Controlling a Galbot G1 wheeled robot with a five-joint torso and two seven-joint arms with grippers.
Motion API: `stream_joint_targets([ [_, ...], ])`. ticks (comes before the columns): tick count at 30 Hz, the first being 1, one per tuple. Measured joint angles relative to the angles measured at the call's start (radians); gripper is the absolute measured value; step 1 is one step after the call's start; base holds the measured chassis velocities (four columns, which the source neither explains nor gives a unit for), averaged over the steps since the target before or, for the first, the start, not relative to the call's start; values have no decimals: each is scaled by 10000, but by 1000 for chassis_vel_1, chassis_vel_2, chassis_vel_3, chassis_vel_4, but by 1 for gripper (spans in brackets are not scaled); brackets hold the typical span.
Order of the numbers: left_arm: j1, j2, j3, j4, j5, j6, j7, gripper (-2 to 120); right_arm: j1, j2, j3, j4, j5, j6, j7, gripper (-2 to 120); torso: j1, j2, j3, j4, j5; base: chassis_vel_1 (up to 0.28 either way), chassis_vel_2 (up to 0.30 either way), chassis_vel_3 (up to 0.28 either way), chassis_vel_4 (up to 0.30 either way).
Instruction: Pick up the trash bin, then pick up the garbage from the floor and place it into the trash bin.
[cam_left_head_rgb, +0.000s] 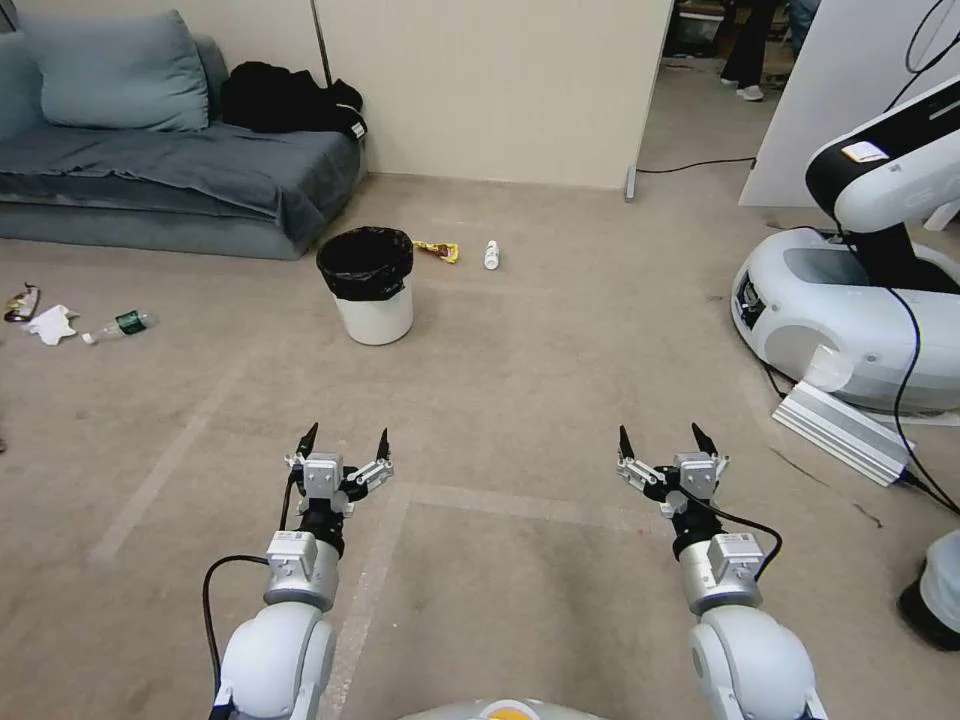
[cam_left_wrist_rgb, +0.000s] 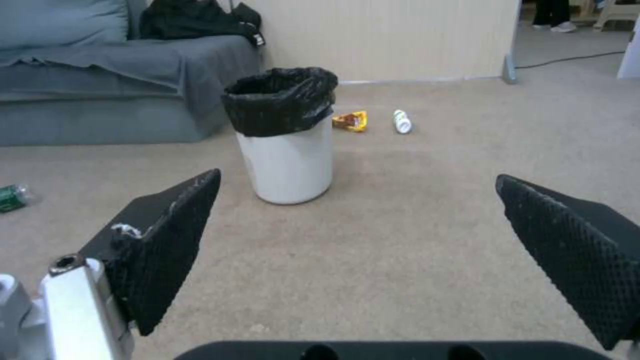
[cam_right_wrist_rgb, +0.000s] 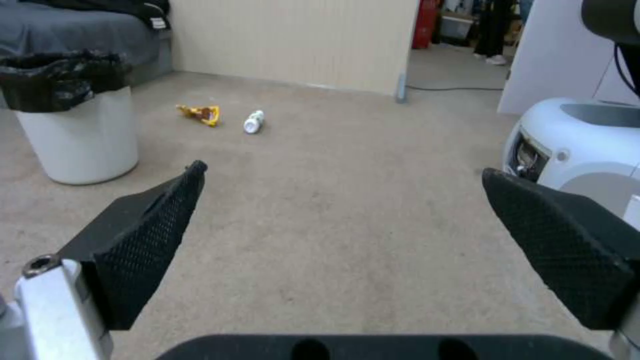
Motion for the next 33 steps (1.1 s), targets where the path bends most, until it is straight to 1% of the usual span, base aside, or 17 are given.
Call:
stream_joint_targets([
  [13,15,0,0,-30,1,44,-16,100,-27,12,5,55,-5,-19,-5,100,0,0,0,0,-1,0,0,0,0],
  [15,159,0,-29,-583,81,558,-264,100,-237,135,98,563,-46,-231,-93,100,0,0,0,0,0,0,0,0,0],
  [16,295,2,-60,-1058,157,1015,-485,100,-437,252,185,1041,-93,-442,-178,100,0,0,0,0,0,0,0,0,0],
  [17,295,2,-60,-1058,157,1015,-485,100,-437,252,185,1041,-93,-442,-178,100,0,0,0,0,0,0,0,0,0],
  [19,528,6,-119,-1872,286,1797,-868,100,-788,455,346,1890,-177,-812,-331,100,0,0,0,0,-1,0,0,0,0],
  [20,584,8,-130,-2077,320,1993,-965,100,-875,507,384,2089,-198,-902,-367,100,0,0,0,0,-1,0,0,0,0],
  [21,584,8,-130,-2077,320,1993,-965,100,-875,507,384,2089,-198,-902,-367,100,0,0,0,0,-1,0,0,0,0],
  [23,854,21,-198,-3024,473,2918,-1413,100,-1272,736,567,3044,-292,-1317,-540,100,0,0,0,0,-1,0,0,0,0],
  [24,912,24,-210,-3231,505,3114,-1507,100,-1345,778,596,3211,-306,-1388,-571,100,0,0,-1,0,-1,0,0,0,0],
  [25,1031,29,-230,-3639,569,3511,-1696,100,-1533,889,680,3657,-349,-1588,-651,100,0,0,-1,0,-1,0,0,0,0],
  [26,1031,29,-230,-3639,569,3511,-1696,100,-1533,889,680,3657,-349,-1588,-651,100,0,0,-1,0,-1,0,0,0,0],
  [28,1245,27,-281,-4412,701,4235,-2042,100,-1823,1054,813,4370,-415,-1882,-774,100,0,0,-1,-2,-1,0,0,0,0],
  [31,1315,-95,-176,-4650,787,4467,-2122,100,-1893,1085,839,4514,-432,-1967,-808,100,0,0,-1,0,1,0,0,0,0],
  [33,1360,-155,-125,-4660,827,4504,-2127,100,-1900,1100,844,4535,-436,-1979,-813,100,0,0,-1,0,1,0,0,0,0],
])
